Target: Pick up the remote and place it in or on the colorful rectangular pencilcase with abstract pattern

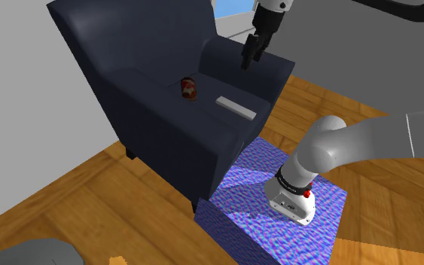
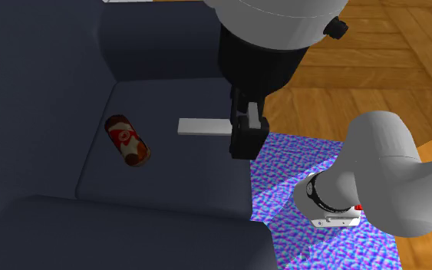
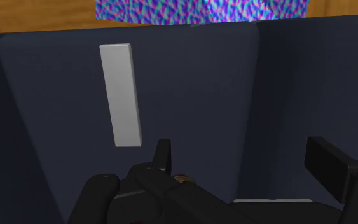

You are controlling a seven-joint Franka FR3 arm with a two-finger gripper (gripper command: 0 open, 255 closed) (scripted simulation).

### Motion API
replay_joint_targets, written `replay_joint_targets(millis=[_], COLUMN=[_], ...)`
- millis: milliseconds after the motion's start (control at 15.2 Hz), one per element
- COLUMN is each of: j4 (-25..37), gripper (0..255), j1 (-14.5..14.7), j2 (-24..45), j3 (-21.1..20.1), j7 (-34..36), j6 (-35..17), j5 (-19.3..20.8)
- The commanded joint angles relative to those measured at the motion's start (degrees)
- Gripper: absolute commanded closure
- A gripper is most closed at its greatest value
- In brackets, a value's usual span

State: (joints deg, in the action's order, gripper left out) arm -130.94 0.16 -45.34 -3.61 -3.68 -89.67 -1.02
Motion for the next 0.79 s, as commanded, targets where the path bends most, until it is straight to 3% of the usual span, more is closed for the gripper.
replay_joint_targets(millis=[0,726], j4=[0.0,-12.64], gripper=[0,0], j1=[0.0,-2.9], j2=[0.0,6.83], j3=[0.0,7.5], j7=[0.0,-7.95], j6=[0.0,-17.31], j5=[0.0,4.43])
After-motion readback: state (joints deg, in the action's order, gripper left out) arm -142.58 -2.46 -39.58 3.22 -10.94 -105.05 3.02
